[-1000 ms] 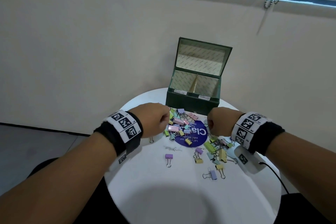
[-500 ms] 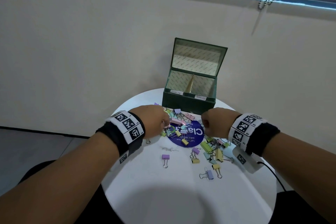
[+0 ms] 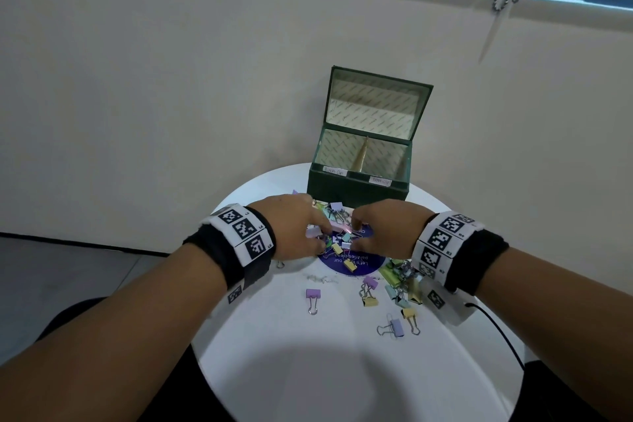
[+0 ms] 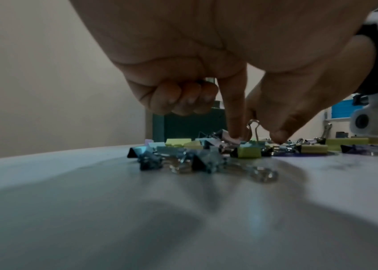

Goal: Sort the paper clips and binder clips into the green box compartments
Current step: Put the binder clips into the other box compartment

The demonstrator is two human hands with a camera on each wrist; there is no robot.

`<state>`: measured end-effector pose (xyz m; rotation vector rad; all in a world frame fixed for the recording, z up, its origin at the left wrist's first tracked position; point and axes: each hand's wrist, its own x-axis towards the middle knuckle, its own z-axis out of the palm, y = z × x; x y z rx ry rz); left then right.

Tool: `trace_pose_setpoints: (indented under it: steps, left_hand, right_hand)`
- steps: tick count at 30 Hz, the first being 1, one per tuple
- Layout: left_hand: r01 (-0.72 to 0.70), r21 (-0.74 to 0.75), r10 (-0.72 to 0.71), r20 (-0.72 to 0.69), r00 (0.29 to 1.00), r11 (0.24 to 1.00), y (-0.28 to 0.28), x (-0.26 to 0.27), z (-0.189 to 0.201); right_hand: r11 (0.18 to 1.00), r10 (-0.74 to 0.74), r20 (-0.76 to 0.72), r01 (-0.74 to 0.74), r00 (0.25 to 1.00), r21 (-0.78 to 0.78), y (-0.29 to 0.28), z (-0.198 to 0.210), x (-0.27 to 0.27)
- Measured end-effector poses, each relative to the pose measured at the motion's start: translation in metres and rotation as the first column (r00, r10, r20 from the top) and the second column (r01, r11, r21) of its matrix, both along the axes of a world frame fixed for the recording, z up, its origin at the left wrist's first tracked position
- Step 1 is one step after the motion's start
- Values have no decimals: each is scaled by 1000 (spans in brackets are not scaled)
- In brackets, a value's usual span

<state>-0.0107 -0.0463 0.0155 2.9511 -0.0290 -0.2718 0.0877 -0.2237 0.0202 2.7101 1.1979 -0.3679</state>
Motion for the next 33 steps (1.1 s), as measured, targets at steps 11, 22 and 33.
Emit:
trace_pose_setpoints:
  steps: [11, 22, 33]
  left_hand:
    - [62, -64, -64, -18, 998, 996, -13, -2, 5]
    - [33, -39, -32, 40, 999, 999, -16, 3, 5]
    - [-88, 25, 86, 66, 994, 996, -10, 10, -3]
  right_hand:
    - [1000, -16, -70, 18, 997, 23, 4, -4, 3]
    - [999, -4, -88, 9, 996, 48, 0, -4, 0]
    - [999, -44, -6, 44, 999, 27, 31, -13, 4]
